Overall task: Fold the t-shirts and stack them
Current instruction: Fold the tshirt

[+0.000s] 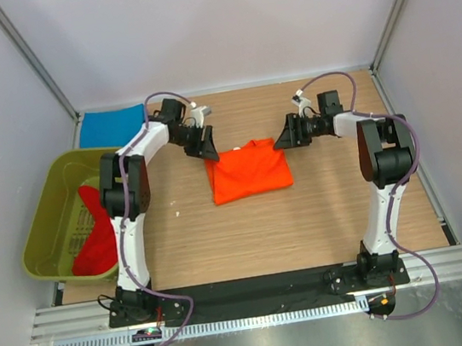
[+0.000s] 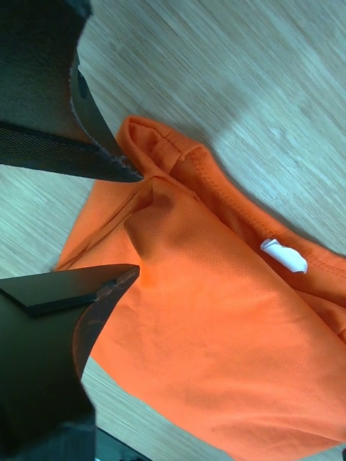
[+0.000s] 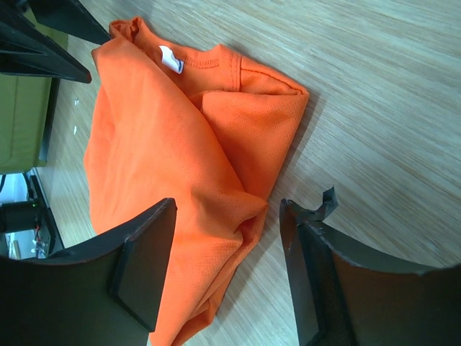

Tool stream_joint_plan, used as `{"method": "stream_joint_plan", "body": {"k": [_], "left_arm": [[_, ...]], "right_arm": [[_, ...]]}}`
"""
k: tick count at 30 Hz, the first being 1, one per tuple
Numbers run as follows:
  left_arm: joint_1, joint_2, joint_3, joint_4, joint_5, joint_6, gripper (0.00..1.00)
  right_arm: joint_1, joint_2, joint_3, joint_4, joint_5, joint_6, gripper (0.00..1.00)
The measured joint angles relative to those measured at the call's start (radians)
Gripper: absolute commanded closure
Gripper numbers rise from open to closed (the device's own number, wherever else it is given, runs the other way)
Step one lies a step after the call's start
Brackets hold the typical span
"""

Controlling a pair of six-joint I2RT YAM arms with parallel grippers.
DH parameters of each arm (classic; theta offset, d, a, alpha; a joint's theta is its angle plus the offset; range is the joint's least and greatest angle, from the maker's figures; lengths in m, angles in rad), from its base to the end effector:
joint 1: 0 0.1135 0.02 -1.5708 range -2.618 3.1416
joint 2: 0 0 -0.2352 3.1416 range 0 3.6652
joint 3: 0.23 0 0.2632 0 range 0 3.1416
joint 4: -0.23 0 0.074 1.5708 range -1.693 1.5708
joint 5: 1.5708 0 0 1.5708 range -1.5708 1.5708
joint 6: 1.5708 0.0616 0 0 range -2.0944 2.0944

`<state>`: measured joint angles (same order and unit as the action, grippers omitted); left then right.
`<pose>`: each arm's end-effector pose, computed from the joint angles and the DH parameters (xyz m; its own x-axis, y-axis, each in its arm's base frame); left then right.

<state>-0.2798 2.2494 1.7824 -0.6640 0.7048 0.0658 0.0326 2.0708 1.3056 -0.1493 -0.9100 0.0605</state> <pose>0.4455 -0.1695 0.1254 -0.8365 0.2925 -0.4634 0.5316 0.6381 -0.5570 0.4256 0.0625 0.0971 -0.8207 0.0104 -0.5713 -0.4527 0.5982 0.6612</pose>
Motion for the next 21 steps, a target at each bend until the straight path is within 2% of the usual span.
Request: {"method": "stream_joint_plan", "body": {"k": [7,10,14,17,21], "left_arm": [[0.000,0.042,0.046,-0.051,0.015,0.032,0.56],[0.000,0.059,0.077,-0.063,0.019,0.043,0.64],[0.000,0.090,0.126,-0.079,0.024,0.050,0.85],[0.000,0.112,0.161,-0.098,0.027,0.051,0.95],[0.000,0.156,0.237,-0.122,0.029,0.051,1.00]], "right_arm": [[0.000,0.003,0.051,-0.059,-0.010,-0.072,0.36],[0.002,0.021,0.098,-0.105,-0.018,-0.118,0.38],[0.010,0.043,0.151,-0.190,-0.016,-0.201,0.45],[0.018,0.044,0.163,-0.244,-0.013,-0.269,0.48],[0.019,0.044,0.163,-0.294,-0.012,-0.340,0.50]]}}
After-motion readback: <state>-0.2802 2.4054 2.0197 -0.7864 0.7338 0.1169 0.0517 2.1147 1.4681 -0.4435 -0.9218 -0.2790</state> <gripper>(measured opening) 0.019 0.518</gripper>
